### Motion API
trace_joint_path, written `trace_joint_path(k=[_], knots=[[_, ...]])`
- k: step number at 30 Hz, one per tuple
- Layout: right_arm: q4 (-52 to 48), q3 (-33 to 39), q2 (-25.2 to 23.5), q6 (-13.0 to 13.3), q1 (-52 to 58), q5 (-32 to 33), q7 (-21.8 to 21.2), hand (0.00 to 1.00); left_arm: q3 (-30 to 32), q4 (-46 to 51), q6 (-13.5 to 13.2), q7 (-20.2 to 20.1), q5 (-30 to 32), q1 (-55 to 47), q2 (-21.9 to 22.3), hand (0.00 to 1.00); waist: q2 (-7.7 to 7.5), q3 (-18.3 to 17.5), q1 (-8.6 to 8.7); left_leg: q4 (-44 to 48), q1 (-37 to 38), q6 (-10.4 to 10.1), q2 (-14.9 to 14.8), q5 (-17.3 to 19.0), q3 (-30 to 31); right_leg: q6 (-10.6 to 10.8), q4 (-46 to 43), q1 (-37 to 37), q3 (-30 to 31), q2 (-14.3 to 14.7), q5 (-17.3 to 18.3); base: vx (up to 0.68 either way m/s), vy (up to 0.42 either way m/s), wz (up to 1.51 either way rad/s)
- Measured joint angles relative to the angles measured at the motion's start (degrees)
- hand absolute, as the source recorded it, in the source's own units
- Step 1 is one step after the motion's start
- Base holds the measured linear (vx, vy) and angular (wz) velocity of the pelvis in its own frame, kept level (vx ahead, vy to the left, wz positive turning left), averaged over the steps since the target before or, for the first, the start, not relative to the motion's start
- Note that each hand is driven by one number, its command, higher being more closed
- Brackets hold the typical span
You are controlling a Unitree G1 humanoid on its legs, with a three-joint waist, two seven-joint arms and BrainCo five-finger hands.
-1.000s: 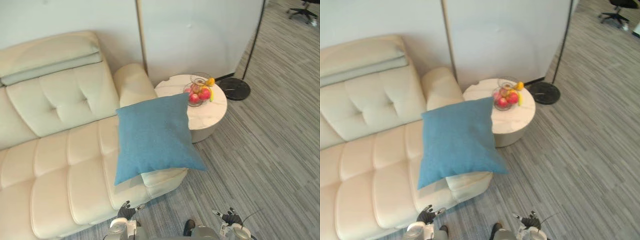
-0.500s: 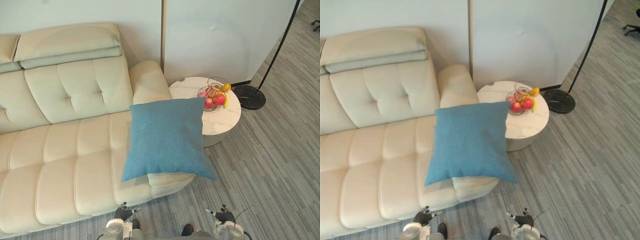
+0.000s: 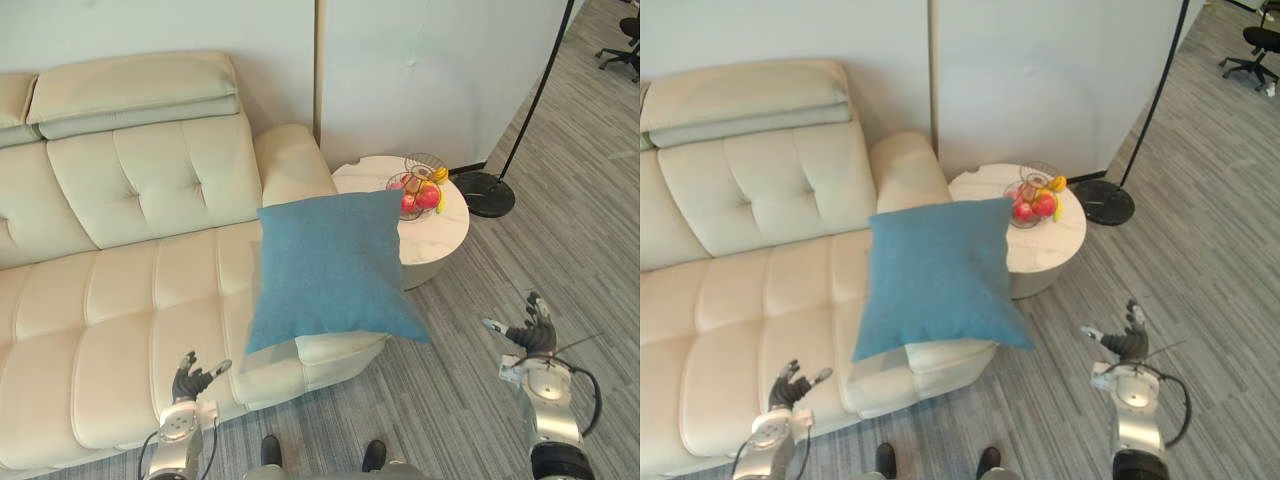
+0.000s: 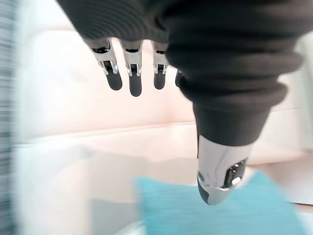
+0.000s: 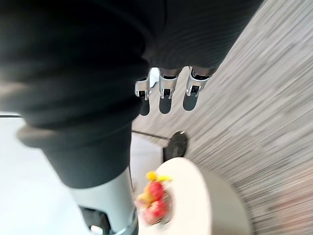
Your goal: Pick up cushions and gather them together orderly.
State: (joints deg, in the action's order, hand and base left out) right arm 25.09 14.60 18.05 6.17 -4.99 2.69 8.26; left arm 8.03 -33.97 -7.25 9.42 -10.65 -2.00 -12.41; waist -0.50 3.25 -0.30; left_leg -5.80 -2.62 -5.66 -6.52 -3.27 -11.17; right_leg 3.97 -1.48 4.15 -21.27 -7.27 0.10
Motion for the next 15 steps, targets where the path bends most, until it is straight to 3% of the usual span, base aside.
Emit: trace_joint_path(k=[5, 8, 12, 15], knots=[[1.0, -6.4, -0.2, 0.0, -6.6, 2.4, -1.2, 0.00, -0.6, 2.1, -1.3, 0.7, -4.0, 5.4, 0.3, 0.00, -0.25, 0.2, -0.45, 0.0, -1.7, -0.1, 0.0, -0.4, 1.3, -0.4, 1.1, 0.3, -1.8, 0.3, -0.5, 0.08, -0.004, 0.17], [1.8, -9.3, -0.1, 0.0, -12.9, 2.3, -1.3, 0.00, -2.1, 2.1, -1.4, 1.9, -5.3, 11.2, 0.2, 0.00, -1.08, 0.9, -1.95, 1.3, -4.5, -0.1, -0.1, -0.4, 1.6, -0.9, 1.0, 2.2, -1.5, 0.3, -0.8, 0.04, 0.005, 0.09], [6.3, -12.1, -0.1, 0.0, -21.5, 2.3, -0.5, 0.00, -3.6, 1.4, -1.4, 3.9, -5.3, 19.8, -0.7, 0.00, -2.38, 4.1, -3.21, 3.1, -7.8, -0.1, -0.4, -0.4, 2.4, -1.8, 0.8, 4.3, -0.8, 0.3, -1.6, -0.03, 0.015, 0.09], [8.7, -12.0, 0.0, -0.2, -25.1, 2.4, 0.9, 0.00, -3.5, -1.8, -1.4, 4.5, -5.3, 24.0, -3.0, 0.00, -2.70, 6.4, -3.22, 4.2, -10.0, -0.1, -0.4, -0.4, 2.4, -1.7, 0.4, 6.2, 0.0, 0.1, -2.2, -0.07, 0.032, -0.04]])
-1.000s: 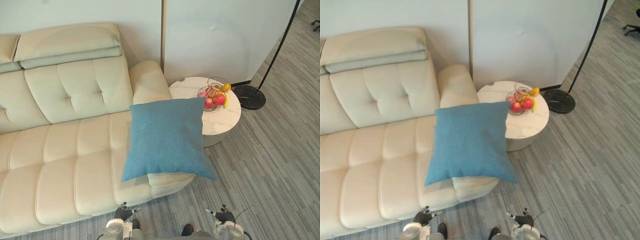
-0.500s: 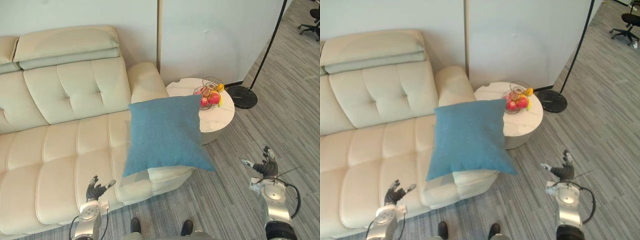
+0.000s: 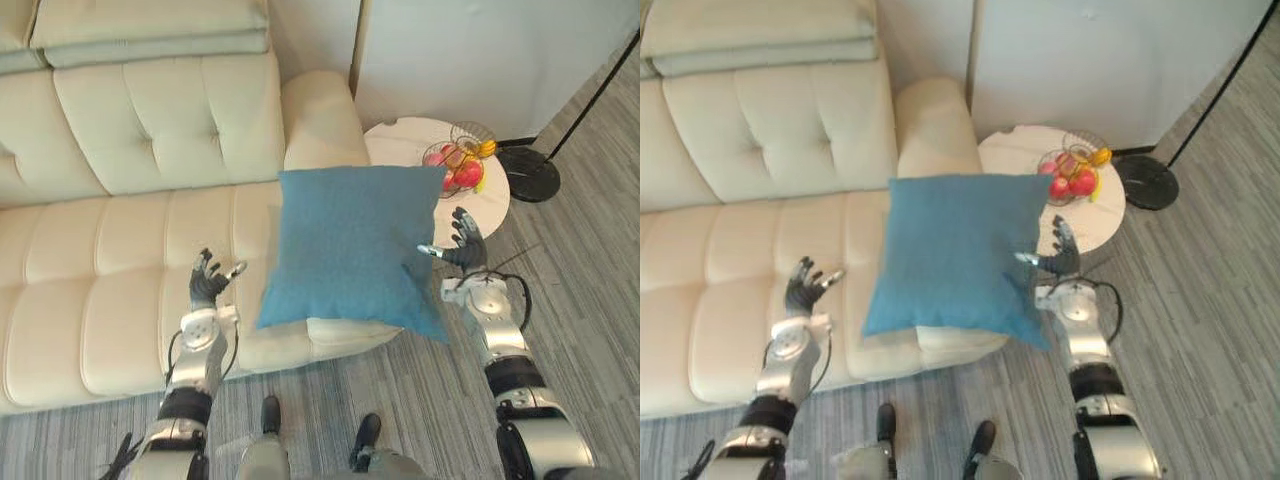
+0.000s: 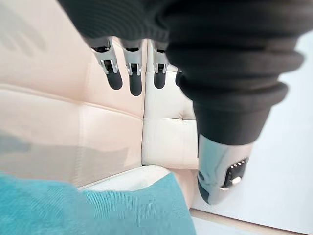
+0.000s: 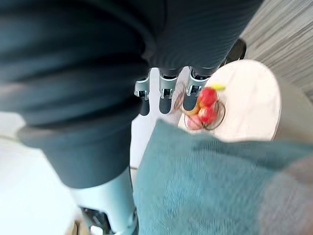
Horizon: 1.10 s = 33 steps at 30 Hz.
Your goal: Pick up cushions and gather them together orderly.
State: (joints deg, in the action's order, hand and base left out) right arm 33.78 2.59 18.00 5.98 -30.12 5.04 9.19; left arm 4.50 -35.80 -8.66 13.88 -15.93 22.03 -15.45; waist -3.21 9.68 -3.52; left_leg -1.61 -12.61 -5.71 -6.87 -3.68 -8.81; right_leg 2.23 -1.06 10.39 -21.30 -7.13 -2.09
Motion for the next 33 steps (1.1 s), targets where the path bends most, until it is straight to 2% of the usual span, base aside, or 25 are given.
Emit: trace_joint_path(k=[5, 10, 14, 21, 22, 23, 33], knots=[[1.7, 1.2, 0.2, -0.4, -4.8, 2.0, 2.7, 0.00, 0.1, -4.3, 0.1, 2.0, 0.1, 6.8, -3.4, 0.00, -0.16, 4.5, 0.14, 2.9, -4.5, 0.1, -0.2, 0.0, 0.1, -0.4, -0.8, 3.7, 0.5, -0.1, -1.1, -0.10, 0.022, -0.04], [1.6, 4.2, 0.0, -0.4, -8.8, 2.3, 7.4, 0.00, 0.1, -5.7, 0.2, 2.3, 0.1, 11.5, -2.7, 0.00, 0.05, 7.5, 0.18, 4.9, -9.2, 0.7, -0.5, -0.4, 0.1, -0.8, -0.8, 7.6, 1.2, 0.0, -2.6, -0.09, 0.015, -0.06], [2.2, 4.6, 0.0, -0.4, -10.1, 2.4, 9.0, 0.00, -1.0, -5.8, 0.2, 2.4, 0.1, 13.9, -1.9, 0.00, 0.41, 9.3, 0.38, 5.8, -11.1, 0.9, -0.5, -0.6, 0.3, -0.9, -0.8, 9.0, 1.3, 0.0, -3.1, -0.06, 0.016, -0.01], [11.4, 0.4, 0.1, -0.5, -21.3, 6.8, 5.8, 0.00, -8.4, -9.1, 0.3, 0.6, 0.1, 22.5, -1.6, 0.00, 1.05, 13.2, 0.63, 6.8, -14.7, 1.4, -0.5, -1.4, 0.1, -1.2, -0.8, 12.6, 2.2, 0.0, -4.8, -0.04, 0.015, -0.05], [12.1, -0.2, 0.0, -0.5, -22.2, 7.0, 5.3, 1.00, -8.8, -9.3, 0.3, 0.5, 0.0, 22.9, -1.5, 0.00, 1.09, 13.3, 0.74, 6.8, -14.9, 1.4, -0.5, -1.4, 0.0, -1.2, -0.7, 12.9, 2.4, 0.0, -5.0, -0.01, 0.017, -0.14], [12.4, -0.9, 0.0, -0.6, -23.0, 7.5, 4.9, 1.00, -9.0, -9.3, 0.3, 0.4, -0.1, 23.1, -1.4, 1.00, 1.08, 13.3, 0.74, 6.9, -15.2, 1.4, -0.5, -1.4, -0.2, -1.2, -0.7, 13.3, 2.8, 0.0, -5.1, 0.00, 0.013, -0.11], [12.2, -4.0, -0.4, 0.4, -23.2, 10.9, 4.3, 1.00, -11.3, -7.2, -0.7, 0.8, -8.0, 23.4, 0.7, 1.00, 1.34, 13.4, 0.85, 7.5, -15.4, 1.5, -0.8, -1.4, -0.2, -1.3, -0.7, 13.5, 3.2, 0.2, -5.2, 0.00, 0.001, -0.01]])
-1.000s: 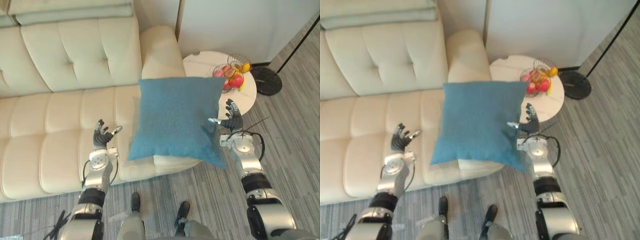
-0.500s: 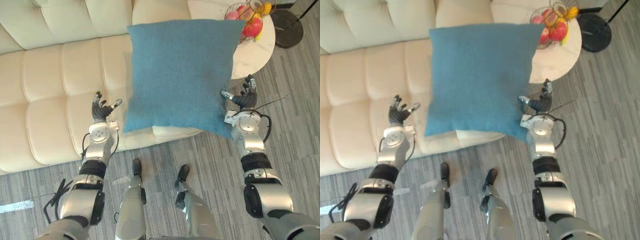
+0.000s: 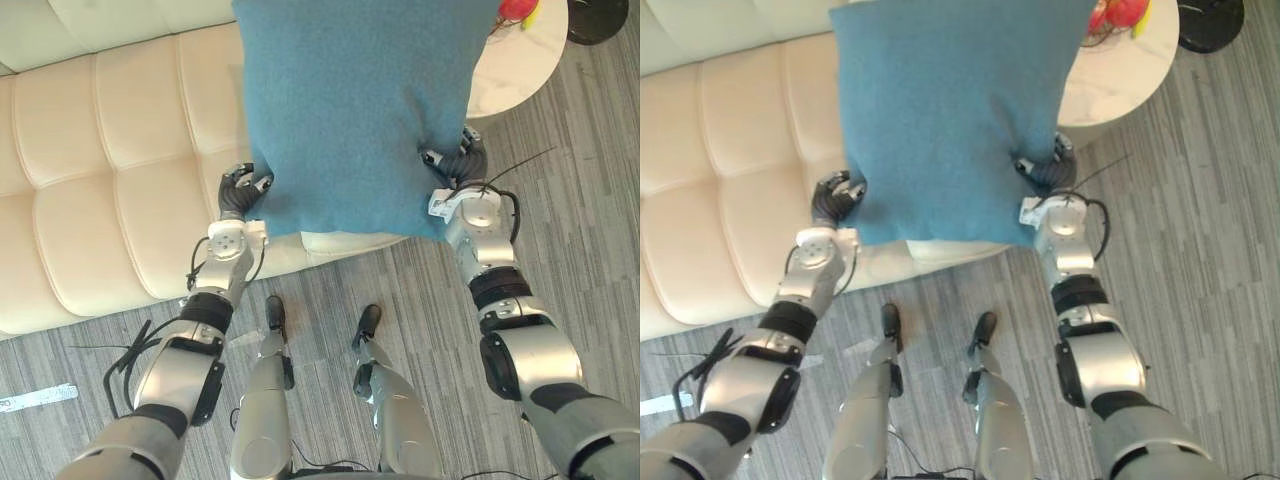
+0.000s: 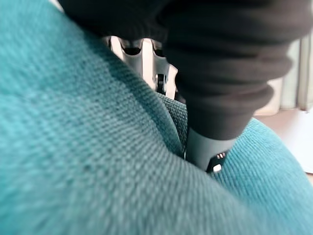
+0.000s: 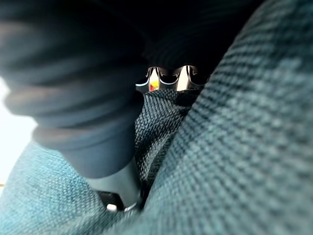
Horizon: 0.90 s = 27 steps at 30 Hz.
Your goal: Pick up cushions and gather them together orderly.
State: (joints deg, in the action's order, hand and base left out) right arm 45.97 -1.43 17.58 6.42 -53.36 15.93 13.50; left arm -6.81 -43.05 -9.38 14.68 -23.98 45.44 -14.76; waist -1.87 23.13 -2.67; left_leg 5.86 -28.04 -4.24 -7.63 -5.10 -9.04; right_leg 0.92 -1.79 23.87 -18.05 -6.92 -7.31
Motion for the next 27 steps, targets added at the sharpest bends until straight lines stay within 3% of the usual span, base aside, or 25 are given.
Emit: trace_joint_path(k=[7, 16, 20, 24, 27], knots=[[-2.1, -1.1, -1.4, 0.8, 4.9, 0.0, 0.0, 1.00, -0.9, 7.5, -0.4, 0.4, -1.1, -3.0, 0.0, 1.00, 0.33, 0.2, -0.02, -1.0, 3.3, 0.0, 0.1, 0.0, -0.5, 0.2, 0.1, -2.6, 0.4, 0.0, 0.2, 0.03, -0.001, -0.01], [-19.5, -1.3, -4.8, 0.2, 26.0, -0.1, 0.0, 1.00, -3.5, 25.9, -1.6, 0.8, -3.3, -21.0, 3.5, 1.00, 0.46, -0.7, 0.45, -5.0, 11.6, -0.2, 0.8, -0.2, -1.2, 1.4, 0.1, -9.1, 0.8, -0.3, 2.2, 0.05, 0.002, 0.02], [-30.2, 0.8, -7.7, 0.2, 38.3, -0.2, -0.1, 1.00, -5.9, 35.6, -1.6, 0.7, -3.3, -32.4, 4.8, 1.00, 0.49, -3.2, 0.67, -6.0, 15.3, -0.2, 1.2, -0.1, -1.2, 2.0, -0.1, -12.5, 0.5, -0.7, 3.5, 0.07, 0.014, 0.08], [-37.8, 1.2, -11.1, 1.0, 50.4, -0.9, -2.0, 1.00, -7.0, 45.6, -1.9, -1.6, -3.2, -47.3, 6.4, 1.00, 0.75, -8.8, 1.09, -8.7, 19.5, -0.6, 1.7, 0.3, -1.1, 2.7, -4.3, -14.0, 0.1, -1.8, 7.2, 0.08, 0.022, 0.09], [-39.3, 1.1, -12.1, 1.8, 53.4, -1.8, -2.7, 1.00, -7.2, 46.6, -2.6, -2.6, -3.3, -51.4, 7.2, 1.00, 0.95, -10.8, 1.17, -8.7, 21.0, -0.5, 2.4, 0.6, 0.3, 3.1, -9.1, -13.9, 1.0, -3.0, 9.7, 0.04, 0.019, 0.19]])
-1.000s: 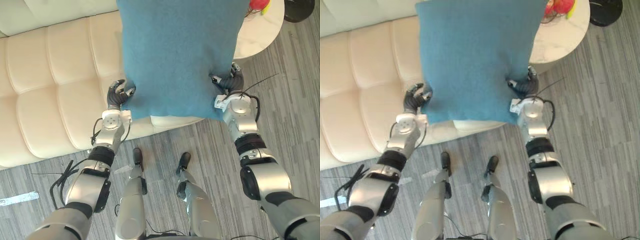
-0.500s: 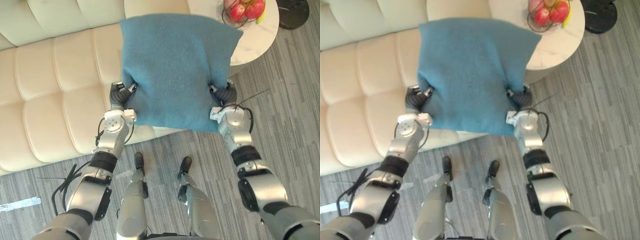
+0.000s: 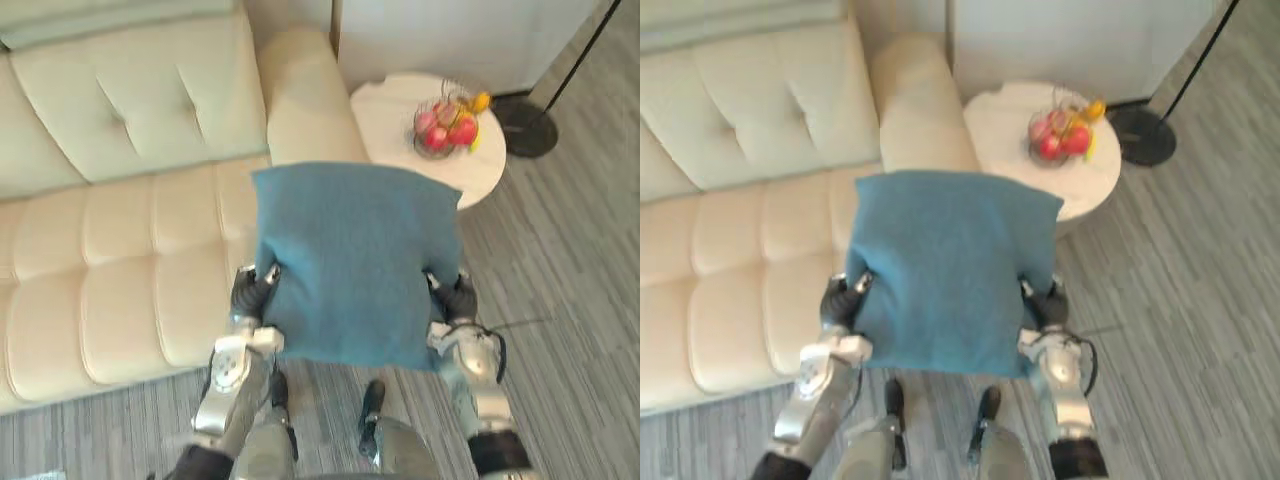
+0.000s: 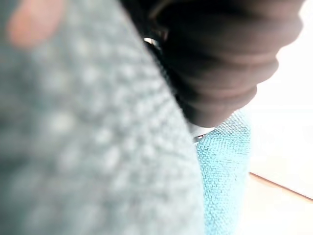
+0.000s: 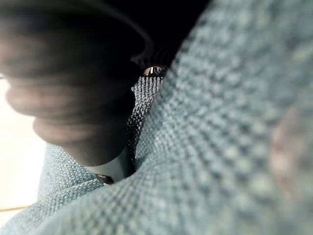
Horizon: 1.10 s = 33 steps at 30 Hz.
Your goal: Pick up cushions and gather them together orderly.
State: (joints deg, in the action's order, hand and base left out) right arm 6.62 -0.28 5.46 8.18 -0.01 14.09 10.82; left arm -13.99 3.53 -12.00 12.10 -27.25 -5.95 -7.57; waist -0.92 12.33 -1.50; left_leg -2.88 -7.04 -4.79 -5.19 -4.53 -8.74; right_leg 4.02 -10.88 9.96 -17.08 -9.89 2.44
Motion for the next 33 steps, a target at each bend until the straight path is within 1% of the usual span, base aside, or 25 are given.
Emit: trace_joint_path(k=[2, 3, 7, 10, 11, 12, 13, 14, 15, 16, 17, 18, 19, 20, 21, 23, 24, 25, 26, 27, 28, 30, 31, 32, 33], knots=[[-1.8, 0.0, -0.1, 0.3, 1.2, -0.7, -0.1, 1.00, 0.0, 0.0, -0.1, 0.0, 0.0, -0.8, 0.0, 1.00, 0.24, -0.6, 0.09, -0.2, 0.3, 0.1, 0.4, -0.1, 1.5, 1.3, -1.3, -0.4, 5.4, 0.1, 1.1, 0.01, 0.041, 0.42], [-2.5, -0.1, -0.3, 0.4, 1.6, -0.8, -0.1, 1.00, 0.0, 0.0, -0.1, 0.0, -0.2, -1.4, 0.0, 1.00, 0.28, -1.0, 0.08, -0.8, 0.3, 0.5, 0.6, -0.4, 2.1, 1.3, -0.7, -1.1, 5.7, 0.0, 2.2, 0.00, 0.026, 0.51], [-3.6, -0.9, -0.2, 0.4, 2.9, -2.8, -0.1, 1.00, -0.3, 0.1, -0.1, -0.1, -1.4, -4.7, 0.2, 1.00, 1.93, -3.5, -0.49, -1.6, -1.2, -0.3, 0.2, -2.8, 6.3, 1.1, 2.4, -3.2, 1.9, 1.0, 1.6, -0.01, -0.011, 0.48], [-4.4, -1.2, -0.2, 0.4, 3.9, -2.8, -0.1, 1.00, -0.5, 1.1, 0.0, -0.1, -2.2, -5.5, 0.2, 1.00, 2.07, -3.6, -0.91, 1.6, -4.1, -0.4, 0.5, -2.8, 10.5, 0.8, 1.5, -4.3, -1.6, 0.9, 2.1, -0.02, -0.017, 0.92], [-6.1, -1.2, -0.2, 0.5, 4.1, -2.8, 0.1, 1.00, -0.6, 2.8, 0.0, -0.1, -2.8, -6.2, 0.4, 1.00, 2.35, -3.7, -1.12, 2.8, -6.3, -0.5, 1.0, -3.7, 10.6, 0.5, -0.1, -4.3, -4.5, 0.4, 3.4, -0.07, 0.000, 1.09], [-6.6, -1.1, 0.1, 0.5, 4.0, -2.8, 0.3, 1.00, -0.7, 3.2, 0.0, -0.1, -2.9, -6.2, 0.7, 1.00, 2.74, -3.9, -1.08, 2.6, -7.2, 0.1, 1.0, -4.3, 8.7, 0.4, -0.6, -4.5, -6.3, 0.1, 3.9, -0.11, 0.017, 1.45], [-7.1, -0.8, 0.4, 0.5, 3.8, -2.8, 0.7, 1.00, -0.8, 3.7, 0.0, -0.1, -3.3, -6.0, 1.2, 1.00, 3.26, -3.9, -1.11, 1.7, -7.1, 4.1, -0.2, -0.9, 2.0, 0.3, -0.6, -5.9, -10.1, -0.1, 4.0, -0.11, 0.007, 1.63], [-8.4, -0.5, 0.4, 0.6, 3.8, -2.8, 1.0, 1.00, -0.8, 3.7, -0.1, -0.1, -3.4, -5.7, 1.7, 1.00, 3.12, -3.9, -0.71, 5.0, -8.4, 8.2, -1.8, 3.3, -7.1, 0.1, 0.5, -7.7, -12.7, -1.1, 3.8, -0.08, 0.018, 1.65], [-8.9, -0.3, 0.6, 0.9, 3.6, -2.8, 1.0, 1.00, -1.0, 3.7, -0.3, -0.1, -3.5, -5.6, 1.9, 1.00, 3.03, -4.1, -0.57, 7.7, -9.3, 8.3, -3.4, 4.8, -12.1, 0.3, 1.2, -8.2, -13.9, -2.0, 4.0, -0.07, 0.082, 1.36], [-9.3, -0.2, 1.1, 1.0, 2.6, -2.8, 1.0, 1.00, -1.3, 3.7, -0.6, -0.1, -4.0, -5.6, 2.2, 1.00, 3.58, -4.5, -1.04, 12.2, -11.2, 8.7, -6.2, 6.6, -18.0, 0.5, 1.0, -8.1, -16.0, -2.8, 4.1, -0.06, 0.148, 0.96], [-9.6, 0.0, 1.5, 1.0, 1.7, -2.8, 1.0, 1.00, -1.9, 3.6, -0.8, -0.2, -4.5, -5.7, 2.2, 1.00, 4.86, -5.4, -1.23, 17.3, -12.8, 9.5, -8.6, 8.4, -23.4, 1.1, 0.6, -8.3, -18.0, -3.1, 4.7, -0.03, 0.156, 1.09], [-9.9, 0.4, 1.7, 1.1, 1.5, -2.9, 1.1, 1.00, -2.3, 3.5, -0.8, -0.3, -4.6, -5.7, 2.3, 1.00, 6.25, -6.3, -0.52, 17.3, -12.8, 8.5, -9.2, 8.6, -26.5, 2.1, 0.3, -9.2, -20.0, -2.9, 5.5, 0.03, 0.090, 1.21], [-9.8, 0.4, 1.7, 1.1, 1.5, -2.9, 1.2, 1.00, -2.4, 3.4, -0.8, -0.7, -4.8, -5.6, 2.3, 1.00, 6.35, -6.5, 0.34, 17.0, -12.8, 8.5, -8.7, 8.6, -27.5, 2.5, 0.5, -10.2, -21.3, -3.3, 5.5, 0.06, 0.083, 1.26], [-9.6, 0.4, 1.7, 1.1, 1.3, -2.9, 1.3, 1.00, -2.4, 3.3, -1.4, -1.2, -5.5, -5.6, 2.0, 1.00, 5.57, -6.6, 1.05, 17.2, -13.3, 8.3, -8.2, 8.4, -28.1, 3.2, 1.8, -10.2, -22.7, -4.5, 4.8, 0.06, 0.103, 0.82], [-9.4, 0.4, 1.5, 1.0, 0.6, -2.9, 1.3, 1.00, -2.4, 2.5, -1.6, -1.4, -5.6, -5.5, 1.5, 1.00, 6.13, -7.0, 0.25, 16.5, -13.8, 8.3, -7.5, 4.5, -27.5, 3.7, 2.1, -10.6, -22.8, -4.3, 4.7, 0.10, 0.142, 0.53], [-9.0, 0.4, 0.6, 1.0, 0.7, -2.9, 1.3, 1.00, -2.4, 0.5, -1.2, -1.6, -5.8, -5.0, 0.7, 1.00, 4.63, -7.3, 0.50, 15.6, -13.9, 8.8, -5.3, 4.1, -26.5, 4.0, 2.3, -11.1, -22.9, -5.3, 4.7, 0.11, 0.132, 0.41], [-8.0, 0.4, 0.0, 1.0, 0.5, -2.9, 1.2, 1.00, -2.4, -1.1, -0.9, -2.1, -6.2, -4.9, -0.2, 1.00, 2.92, -7.2, 0.65, 16.3, -14.1, 9.4, -3.7, 5.4, -25.8, 3.4, 1.0, -11.2, -23.2, -7.0, 5.0, 0.14, 0.143, 0.53], [-7.7, 0.4, -0.2, 0.8, 0.7, -2.8, 1.0, 1.00, -2.4, -2.1, -0.3, -2.5, -6.2, -4.9, -0.6, 1.00, 2.24, -7.1, 0.83, 17.3, -14.2, 9.7, -3.0, 6.8, -25.1, 2.5, -2.1, -11.0, -22.4, -8.3, 5.1, 0.14, 0.150, 0.49], [-7.4, 0.5, -0.3, 0.7, 0.9, -2.8, 0.8, 1.00, -2.4, -3.0, 0.5, -2.6, -6.2, -4.9, -0.6, 1.00, 2.11, -6.9, 1.20, 18.2, -14.1, 10.4, -2.5, 8.2, -24.2, 0.8, -7.2, -9.5, -20.3, -10.1, 5.1, 0.20, 0.233, 0.48], [-6.1, 0.6, -0.4, 0.7, 1.1, -2.8, 0.6, 1.00, -2.5, -4.1, 1.4, -2.6, -6.2, -5.2, -0.8, 1.00, 1.89, -6.8, 1.86, 17.9, -12.8, 11.0, -1.6, 9.2, -23.1, -2.5, -16.9, -5.6, -14.2, -12.2, 3.4, 0.22, 0.220, 0.69], [-4.7, 0.6, -0.9, 0.5, 1.4, -2.8, 0.4, 1.00, -2.5, -5.0, 1.7, -2.7, -6.2, -5.2, -1.3, 1.00, 1.85, -6.7, 2.89, 16.5, -11.2, 10.7, -1.1, 9.6, -21.1, -1.4, -22.7, -2.3, -6.4, -10.9, 6.2, 0.23, 0.199, 0.61], [-3.7, 0.6, -1.4, 0.5, 1.3, -2.8, 0.2, 1.00, -2.7, -5.0, 1.7, -2.7, -6.1, -5.5, -2.2, 1.00, 1.21, -6.3, 3.12, 13.4, -8.0, 10.3, -0.2, 9.4, -20.4, 0.1, -23.8, 1.0, -1.9, -7.6, 9.3, 0.19, 0.080, 0.38], [-3.5, 0.5, -1.5, 0.5, 1.4, -2.7, -0.3, 1.00, -2.8, -5.0, 1.6, -2.7, -6.0, -5.8, -2.5, 1.00, 0.75, -6.1, 3.11, 11.4, -5.6, 10.2, 1.0, 9.3, -20.1, 0.2, -22.6, 2.9, -0.8, -5.9, 10.3, 0.24, 0.092, 0.22], [-3.5, 0.6, -1.5, 0.5, 1.4, -2.7, -0.5, 1.00, -2.8, -5.0, 1.6, -2.7, -6.0, -5.9, -2.5, 1.00, 0.69, -6.0, 3.31, 10.4, -4.5, 10.1, 1.6, 9.2, -19.8, 0.5, -21.5, 4.1, -0.4, -5.0, 10.7, 0.28, 0.088, 0.36], [-3.5, 0.6, -1.3, 0.5, 1.4, -2.7, -0.6, 1.00, -2.8, -5.0, 1.6, -2.8, -5.8, -5.9, -2.4, 1.00, 0.72, -6.0, 4.16, 8.9, -2.7, 9.9, 2.7, 9.3, -18.5, 0.5, -18.4, 6.3, 0.2, -2.8, 10.6, 0.30, 0.054, 0.49]])
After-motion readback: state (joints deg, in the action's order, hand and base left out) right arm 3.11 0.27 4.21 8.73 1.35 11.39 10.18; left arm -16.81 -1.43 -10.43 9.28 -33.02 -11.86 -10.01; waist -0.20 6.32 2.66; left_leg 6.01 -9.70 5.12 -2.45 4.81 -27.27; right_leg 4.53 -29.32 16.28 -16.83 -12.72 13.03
